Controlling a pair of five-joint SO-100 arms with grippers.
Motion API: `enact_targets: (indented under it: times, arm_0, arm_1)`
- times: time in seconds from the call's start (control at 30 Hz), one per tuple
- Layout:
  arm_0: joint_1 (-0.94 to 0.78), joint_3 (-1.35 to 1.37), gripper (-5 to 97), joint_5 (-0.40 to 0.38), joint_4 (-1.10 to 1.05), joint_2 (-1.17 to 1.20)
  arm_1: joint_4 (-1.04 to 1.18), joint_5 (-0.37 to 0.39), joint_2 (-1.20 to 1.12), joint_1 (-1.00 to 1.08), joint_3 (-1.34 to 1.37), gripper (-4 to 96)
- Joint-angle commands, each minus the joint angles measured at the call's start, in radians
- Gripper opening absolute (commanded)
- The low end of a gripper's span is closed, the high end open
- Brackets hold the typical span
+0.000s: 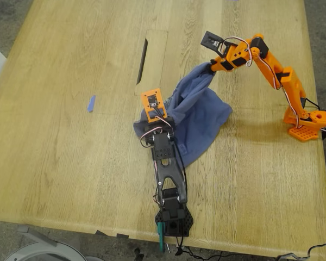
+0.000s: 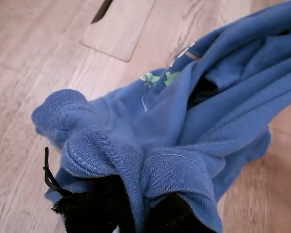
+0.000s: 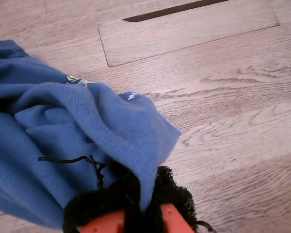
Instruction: Fold a T-shirt
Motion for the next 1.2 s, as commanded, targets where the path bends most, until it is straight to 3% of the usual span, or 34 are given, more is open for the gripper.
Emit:
enact_targets:
  times: [0.0,0.67,0.9,1.17]
  arm_0:
    - [0.020,-0.100,0,-0.011,0.054,0.114]
    - [0.209,0.089,0,-0.041,0.160,0.253]
    - [0.249,0.193,1,-0.057,0.083,0.250]
    - [0.276,0.249,26,-0.074,0.043,0.261]
  arm_1:
    - [0.003,0.005,0.129,-0.014,0.074,-0.3]
    - [-0.003,0.009,0.359,-0.103,0.509,-0.3]
    - [-0.181,0.011,0.492,-0.115,0.824,-0.1]
    - [-0.330,0.026,0.678,-0.127,1.155,18.2]
